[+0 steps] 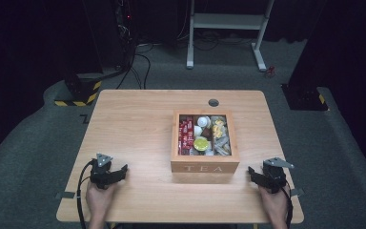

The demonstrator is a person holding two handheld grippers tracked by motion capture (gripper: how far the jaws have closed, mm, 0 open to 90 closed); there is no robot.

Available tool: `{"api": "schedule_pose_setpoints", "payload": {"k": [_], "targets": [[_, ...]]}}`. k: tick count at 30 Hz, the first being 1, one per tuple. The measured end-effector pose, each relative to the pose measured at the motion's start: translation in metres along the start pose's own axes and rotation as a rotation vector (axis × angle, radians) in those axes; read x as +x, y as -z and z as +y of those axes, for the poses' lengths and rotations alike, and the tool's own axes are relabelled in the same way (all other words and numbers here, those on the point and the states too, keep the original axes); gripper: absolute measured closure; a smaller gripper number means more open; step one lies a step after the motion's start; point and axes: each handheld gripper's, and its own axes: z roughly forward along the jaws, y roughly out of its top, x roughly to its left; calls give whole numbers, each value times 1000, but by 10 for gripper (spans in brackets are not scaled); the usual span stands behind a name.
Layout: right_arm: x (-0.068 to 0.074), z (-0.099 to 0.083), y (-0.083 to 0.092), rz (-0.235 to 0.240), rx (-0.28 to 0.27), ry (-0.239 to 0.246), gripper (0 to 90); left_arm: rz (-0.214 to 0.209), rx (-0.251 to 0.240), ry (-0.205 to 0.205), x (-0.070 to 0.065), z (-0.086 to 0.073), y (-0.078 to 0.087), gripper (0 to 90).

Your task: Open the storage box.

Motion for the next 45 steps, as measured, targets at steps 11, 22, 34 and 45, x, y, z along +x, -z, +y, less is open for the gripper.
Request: {"api": "schedule_pose_setpoints", "payload": {"k": [11, 22, 34, 45], "targets": [[-2, -1, 2, -10, -10, -13, 427, -1, 0, -1, 0, 0, 0, 232], [-2, -2, 2, -15, -12, -13, 444, -2, 0, 0, 0, 0, 0, 231], [-1, -4, 7, 15, -9, -28, 456, -2, 1, 0, 0, 0, 0, 231], [6, -7, 14, 50, -29, -9, 517, -1, 0, 0, 0, 0, 0, 231]]}}
